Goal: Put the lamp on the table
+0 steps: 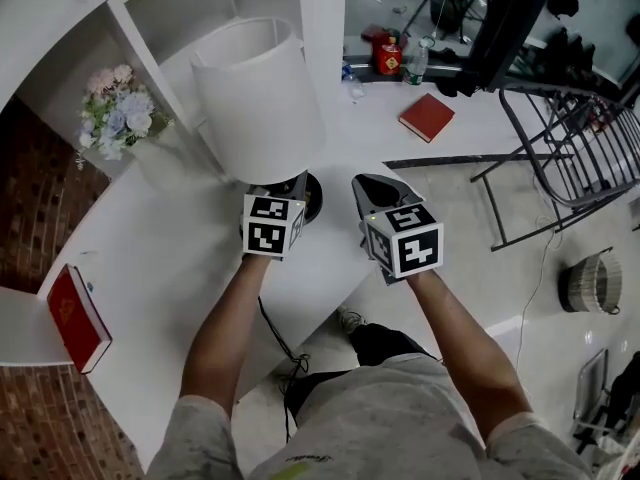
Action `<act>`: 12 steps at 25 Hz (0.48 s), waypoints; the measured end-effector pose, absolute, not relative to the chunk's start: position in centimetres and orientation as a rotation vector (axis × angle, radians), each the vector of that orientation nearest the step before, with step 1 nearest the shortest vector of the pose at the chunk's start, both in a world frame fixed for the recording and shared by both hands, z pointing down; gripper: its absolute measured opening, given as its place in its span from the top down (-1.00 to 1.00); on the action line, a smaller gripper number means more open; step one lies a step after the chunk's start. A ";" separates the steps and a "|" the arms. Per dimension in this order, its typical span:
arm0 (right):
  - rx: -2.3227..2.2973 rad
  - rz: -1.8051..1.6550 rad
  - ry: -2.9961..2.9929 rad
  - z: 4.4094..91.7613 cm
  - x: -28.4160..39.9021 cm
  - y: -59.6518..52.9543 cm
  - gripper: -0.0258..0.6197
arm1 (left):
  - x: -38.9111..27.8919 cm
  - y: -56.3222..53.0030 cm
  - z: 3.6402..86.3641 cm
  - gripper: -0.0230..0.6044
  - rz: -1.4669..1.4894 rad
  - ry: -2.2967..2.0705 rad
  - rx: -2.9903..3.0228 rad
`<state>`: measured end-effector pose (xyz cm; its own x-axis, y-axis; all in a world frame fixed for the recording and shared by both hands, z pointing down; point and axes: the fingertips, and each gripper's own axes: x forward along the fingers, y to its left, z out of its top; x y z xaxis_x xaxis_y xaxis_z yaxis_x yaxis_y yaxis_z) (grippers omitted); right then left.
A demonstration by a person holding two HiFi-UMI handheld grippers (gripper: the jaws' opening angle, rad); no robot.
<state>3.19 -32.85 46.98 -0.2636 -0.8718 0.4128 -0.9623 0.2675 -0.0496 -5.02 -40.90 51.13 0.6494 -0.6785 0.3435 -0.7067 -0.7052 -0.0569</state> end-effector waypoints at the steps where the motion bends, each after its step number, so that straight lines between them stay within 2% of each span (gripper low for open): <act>1: 1.685 0.418 -2.244 47.1 3.1 -33.1 0.91 | -5.1 -41.2 51.3 0.72 0.526 -1.179 2.779; 12: 1.706 0.437 -2.257 48.5 2.1 -34.7 0.91 | -5.2 -43.6 52.7 0.72 0.514 -1.228 2.795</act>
<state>2.09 -34.68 48.49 -0.2647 -0.8796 0.3953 -0.9636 0.2576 -0.0720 -5.19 -43.59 52.74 0.6302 -0.7084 0.3177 -0.7236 -0.6843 -0.0904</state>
